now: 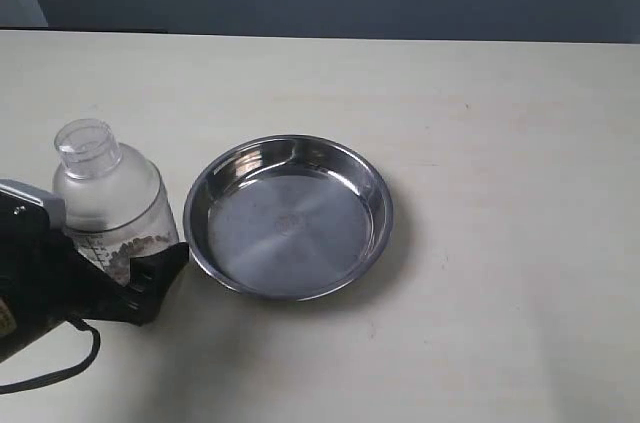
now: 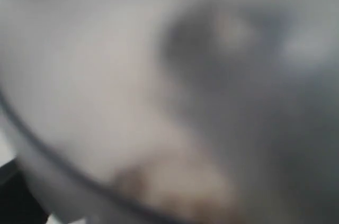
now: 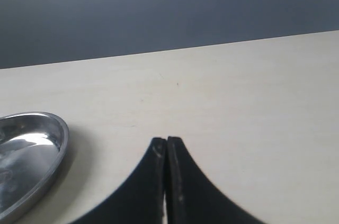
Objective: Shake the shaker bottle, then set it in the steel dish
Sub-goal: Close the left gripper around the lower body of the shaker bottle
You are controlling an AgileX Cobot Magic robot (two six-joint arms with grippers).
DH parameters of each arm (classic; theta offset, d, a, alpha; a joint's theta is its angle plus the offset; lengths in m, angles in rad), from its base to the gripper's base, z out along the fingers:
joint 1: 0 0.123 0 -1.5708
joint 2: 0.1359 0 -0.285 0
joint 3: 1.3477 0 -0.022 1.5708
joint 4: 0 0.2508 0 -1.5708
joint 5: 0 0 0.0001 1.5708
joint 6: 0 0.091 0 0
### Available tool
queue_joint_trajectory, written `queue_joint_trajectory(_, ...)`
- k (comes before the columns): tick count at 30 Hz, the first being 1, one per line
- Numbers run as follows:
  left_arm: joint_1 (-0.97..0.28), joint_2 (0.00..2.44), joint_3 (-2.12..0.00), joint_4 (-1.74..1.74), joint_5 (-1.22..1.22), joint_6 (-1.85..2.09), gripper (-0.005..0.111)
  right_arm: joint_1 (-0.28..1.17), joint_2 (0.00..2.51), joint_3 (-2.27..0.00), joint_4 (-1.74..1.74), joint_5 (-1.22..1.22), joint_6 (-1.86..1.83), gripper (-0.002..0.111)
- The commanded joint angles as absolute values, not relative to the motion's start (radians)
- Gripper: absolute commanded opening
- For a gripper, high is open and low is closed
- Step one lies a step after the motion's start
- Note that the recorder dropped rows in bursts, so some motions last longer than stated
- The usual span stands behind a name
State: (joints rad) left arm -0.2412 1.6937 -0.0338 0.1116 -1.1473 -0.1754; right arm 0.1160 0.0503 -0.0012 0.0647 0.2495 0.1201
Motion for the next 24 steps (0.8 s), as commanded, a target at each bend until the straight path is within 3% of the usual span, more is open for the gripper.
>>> queue_joint_trajectory(1, -0.248, 1.728, -0.032, 0.098, -1.214, -0.173, 0.105, 0.118, 0.054, 0.0, 0.062, 0.238, 0.117, -0.001)
queue_joint_trajectory(8, -0.248, 1.728, -0.032, 0.087, -1.221, -0.173, 0.095, 0.118, 0.054, 0.0, 0.062, 0.238, 0.117, -0.001)
queue_joint_trajectory(16, -0.248, 1.728, -0.032, 0.105, -1.221, -0.175, 0.053, 0.118, 0.054, 0.0, 0.062, 0.238, 0.117, -0.001)
queue_joint_trajectory(24, -0.248, 1.706, -0.031, 0.109, -1.221, -0.175, 0.023, 0.118, 0.054, 0.0, 0.062, 0.236, 0.117, -0.001)
